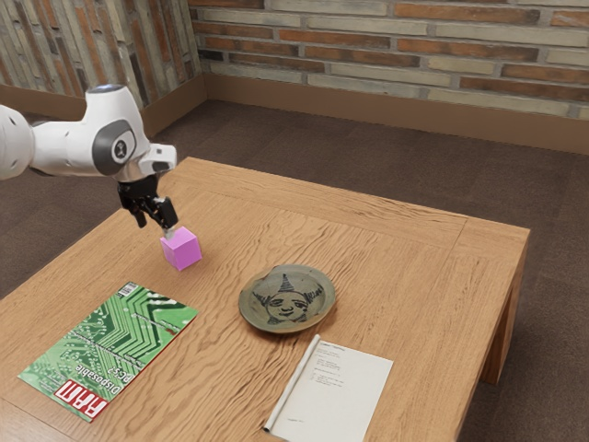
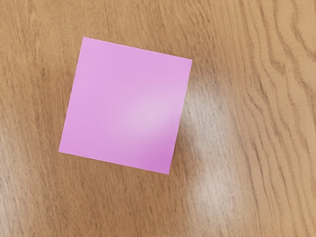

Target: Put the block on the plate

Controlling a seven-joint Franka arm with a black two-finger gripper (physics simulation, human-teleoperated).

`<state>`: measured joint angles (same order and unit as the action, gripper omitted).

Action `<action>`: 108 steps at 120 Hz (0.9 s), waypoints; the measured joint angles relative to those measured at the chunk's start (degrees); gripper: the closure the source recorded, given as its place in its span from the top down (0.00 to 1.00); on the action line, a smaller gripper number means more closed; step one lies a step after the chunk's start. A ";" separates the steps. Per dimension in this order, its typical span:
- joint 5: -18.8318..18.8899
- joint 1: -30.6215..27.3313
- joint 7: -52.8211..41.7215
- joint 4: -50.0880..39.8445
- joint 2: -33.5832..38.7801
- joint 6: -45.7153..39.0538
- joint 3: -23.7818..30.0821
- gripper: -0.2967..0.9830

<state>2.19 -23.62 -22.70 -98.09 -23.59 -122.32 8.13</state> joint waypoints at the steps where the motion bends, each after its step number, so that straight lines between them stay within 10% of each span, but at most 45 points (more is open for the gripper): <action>1: 0.14 -0.34 -0.52 0.02 -0.20 -0.38 0.27 0.77; 108: 3.75 -3.13 -18.52 3.36 -11.62 -13.22 2.86 0.73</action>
<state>5.94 -26.75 -41.22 -94.72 -35.21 -135.54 10.99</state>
